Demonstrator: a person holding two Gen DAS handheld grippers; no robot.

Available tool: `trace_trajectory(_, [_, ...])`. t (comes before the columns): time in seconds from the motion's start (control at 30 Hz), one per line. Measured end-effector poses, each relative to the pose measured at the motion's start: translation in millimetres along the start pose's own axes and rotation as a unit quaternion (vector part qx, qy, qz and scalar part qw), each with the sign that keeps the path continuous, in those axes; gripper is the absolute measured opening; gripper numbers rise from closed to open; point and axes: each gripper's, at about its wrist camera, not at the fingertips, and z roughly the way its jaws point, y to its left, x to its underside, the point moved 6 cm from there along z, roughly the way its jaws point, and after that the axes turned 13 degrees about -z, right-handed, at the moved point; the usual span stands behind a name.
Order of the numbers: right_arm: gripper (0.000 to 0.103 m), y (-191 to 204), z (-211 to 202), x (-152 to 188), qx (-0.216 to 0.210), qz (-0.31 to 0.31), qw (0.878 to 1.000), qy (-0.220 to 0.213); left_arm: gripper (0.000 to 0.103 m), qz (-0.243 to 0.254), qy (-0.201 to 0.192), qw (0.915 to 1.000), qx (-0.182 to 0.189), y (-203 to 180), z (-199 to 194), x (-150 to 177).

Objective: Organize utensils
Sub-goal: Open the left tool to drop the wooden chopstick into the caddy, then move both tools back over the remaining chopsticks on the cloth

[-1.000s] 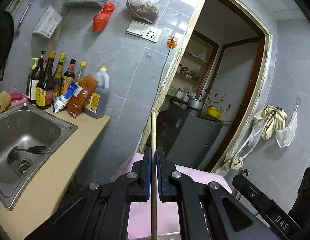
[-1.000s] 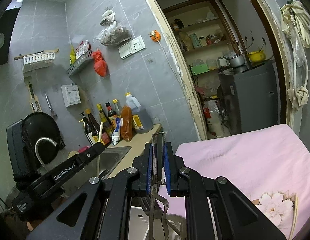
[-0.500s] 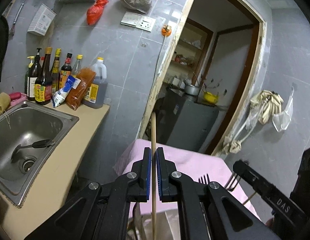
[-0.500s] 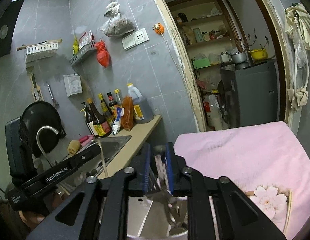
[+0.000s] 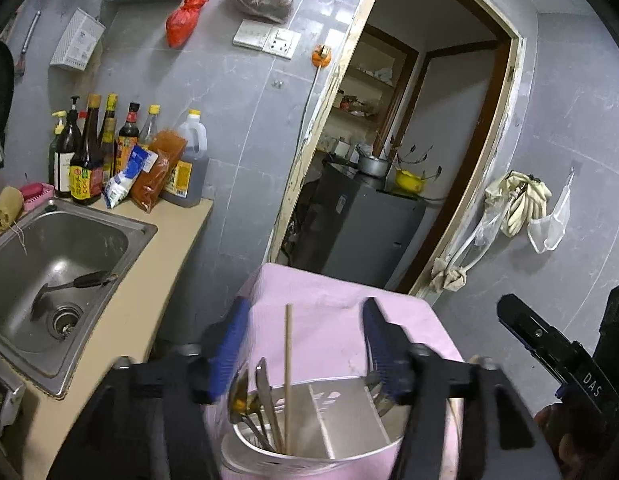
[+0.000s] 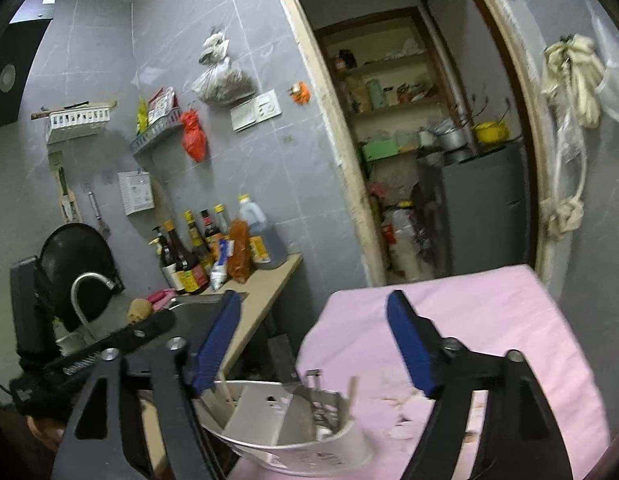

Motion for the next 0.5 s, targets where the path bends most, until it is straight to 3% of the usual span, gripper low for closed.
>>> trace_trajectory(0.1, [0.089, -15, -23, -4, 0.029, -0.005, 1.0, -0.004, 0.081, 0.001, -0.011, 0.9999, 0.005, -11, -12, -4])
trace_trajectory(0.17, [0.092, -23, -34, -8, 0.045, -0.006, 0.999, -0.006, 0.091, 0.01, -0.019, 0.9997, 0.007, -21, -19, -5])
trace_trajectory(0.33, [0.101, -49, -64, -9, 0.087, -0.014, 0.996, -0.007, 0.099, 0.045, -0.036, 0.9983, 0.015, -50, -32, 2])
trace_trajectory(0.5, [0.101, -75, -81, -10, 0.115, -0.021, 0.993, 0.002, 0.101, 0.07, -0.052, 0.9959, 0.024, -80, -37, 15])
